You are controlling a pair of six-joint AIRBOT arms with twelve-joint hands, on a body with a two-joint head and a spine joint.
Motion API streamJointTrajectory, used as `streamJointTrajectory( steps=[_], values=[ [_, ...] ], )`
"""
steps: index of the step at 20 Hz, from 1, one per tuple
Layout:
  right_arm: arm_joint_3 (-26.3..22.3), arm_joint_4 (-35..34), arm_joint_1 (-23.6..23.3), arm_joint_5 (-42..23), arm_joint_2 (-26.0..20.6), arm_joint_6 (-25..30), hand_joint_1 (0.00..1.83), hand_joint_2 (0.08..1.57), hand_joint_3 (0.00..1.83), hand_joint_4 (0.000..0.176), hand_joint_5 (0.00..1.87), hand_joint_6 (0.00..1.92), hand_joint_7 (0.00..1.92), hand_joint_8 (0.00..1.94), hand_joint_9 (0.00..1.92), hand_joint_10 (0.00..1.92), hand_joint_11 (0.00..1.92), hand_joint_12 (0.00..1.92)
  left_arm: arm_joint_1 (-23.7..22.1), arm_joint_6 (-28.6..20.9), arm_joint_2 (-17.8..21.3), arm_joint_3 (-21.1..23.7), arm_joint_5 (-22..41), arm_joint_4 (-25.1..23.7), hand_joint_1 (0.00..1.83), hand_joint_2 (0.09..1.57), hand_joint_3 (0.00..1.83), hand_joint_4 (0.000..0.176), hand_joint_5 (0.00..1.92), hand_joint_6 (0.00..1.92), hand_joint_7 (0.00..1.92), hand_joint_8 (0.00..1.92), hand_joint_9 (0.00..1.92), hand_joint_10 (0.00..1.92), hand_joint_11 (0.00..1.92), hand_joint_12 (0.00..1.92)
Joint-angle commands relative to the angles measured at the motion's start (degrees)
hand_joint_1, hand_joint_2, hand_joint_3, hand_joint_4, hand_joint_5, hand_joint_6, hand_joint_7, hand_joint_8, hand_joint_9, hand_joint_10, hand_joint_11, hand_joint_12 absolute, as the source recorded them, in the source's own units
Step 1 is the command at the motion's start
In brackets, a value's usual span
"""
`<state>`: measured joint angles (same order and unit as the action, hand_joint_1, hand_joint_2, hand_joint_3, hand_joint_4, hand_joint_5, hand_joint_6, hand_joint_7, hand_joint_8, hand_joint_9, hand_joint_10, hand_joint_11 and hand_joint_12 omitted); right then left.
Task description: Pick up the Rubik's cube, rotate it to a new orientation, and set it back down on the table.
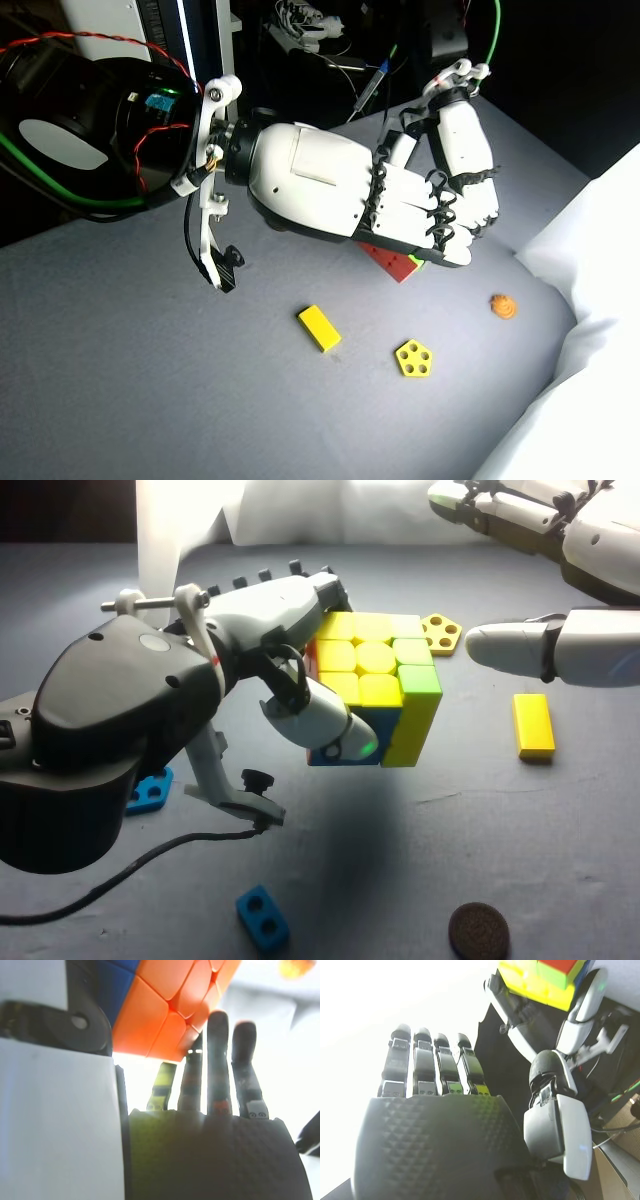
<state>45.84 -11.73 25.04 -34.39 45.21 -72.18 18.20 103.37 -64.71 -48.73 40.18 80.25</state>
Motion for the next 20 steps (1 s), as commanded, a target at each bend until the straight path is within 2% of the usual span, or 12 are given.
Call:
streamJointTrajectory(
  steps=[1, 3, 9, 15, 17, 20],
  values=[
    [-0.2, 0.5, -0.3, -6.5, -0.4, 0.2, 0.0, 1.21, 0.0, 0.0, 0.0, 0.0, 0.0, 0.0, 0.0, 0.0, 0.0, 0.0, -0.2, -2.1, 0.6, -0.3, 3.9, -4.5, 1.13, 1.13, 0.01, 0.0, 0.2, 1.55, 0.17, 1.6, 0.14, 1.68, 0.08, 1.87],
    [-0.6, 0.5, -0.1, -5.9, -0.4, 0.1, 0.0, 1.22, 0.0, 0.0, 0.0, 0.0, 0.0, 0.0, 0.0, 0.0, 0.0, 0.0, 1.1, -5.4, 0.6, -0.7, 5.8, -5.8, 1.14, 1.12, 0.0, 0.0, 0.19, 1.51, 0.13, 1.61, 0.11, 1.69, 0.03, 1.89],
    [-1.1, 0.5, 0.2, -5.9, -0.5, -0.2, 0.0, 1.22, 0.0, 0.0, 0.0, 0.0, 0.0, 0.0, 0.0, 0.0, 0.0, 0.0, 5.6, -14.5, 0.1, -1.3, 9.5, -9.8, 1.12, 1.11, 0.0, 0.0, 0.23, 1.49, 0.19, 1.56, 0.16, 1.62, 0.07, 1.83],
    [-1.4, 0.5, 0.5, -5.9, -0.5, -0.3, 0.0, 1.21, 0.0, 0.0, 0.0, 0.0, 0.0, 0.0, 0.0, 0.0, 0.0, 0.0, 9.7, -20.5, -2.1, -1.7, 11.8, -12.7, 1.14, 1.11, 0.0, 0.0, 0.24, 1.49, 0.2, 1.54, 0.16, 1.6, 0.04, 1.82],
    [-1.4, 0.5, 0.6, -5.9, -0.5, -0.4, 0.0, 1.21, 0.0, 0.0, 0.0, 0.0, 0.0, 0.0, 0.0, 0.0, 0.0, 0.0, 11.2, -22.6, -2.8, -1.6, 13.1, -13.8, 1.15, 1.07, 0.0, 0.0, 0.29, 1.41, 0.25, 1.47, 0.2, 1.55, 0.07, 1.79],
    [-1.6, 0.5, 0.7, -5.9, -0.6, -0.6, 0.0, 1.21, 0.0, 0.0, 0.0, 0.0, 0.0, 0.0, 0.0, 0.0, 0.0, 0.0, 12.3, -22.9, -2.8, -1.4, 13.1, -14.1, 1.16, 1.08, 0.0, 0.0, 0.26, 1.4, 0.2, 1.49, 0.18, 1.56, 0.05, 1.79]
  ],
)
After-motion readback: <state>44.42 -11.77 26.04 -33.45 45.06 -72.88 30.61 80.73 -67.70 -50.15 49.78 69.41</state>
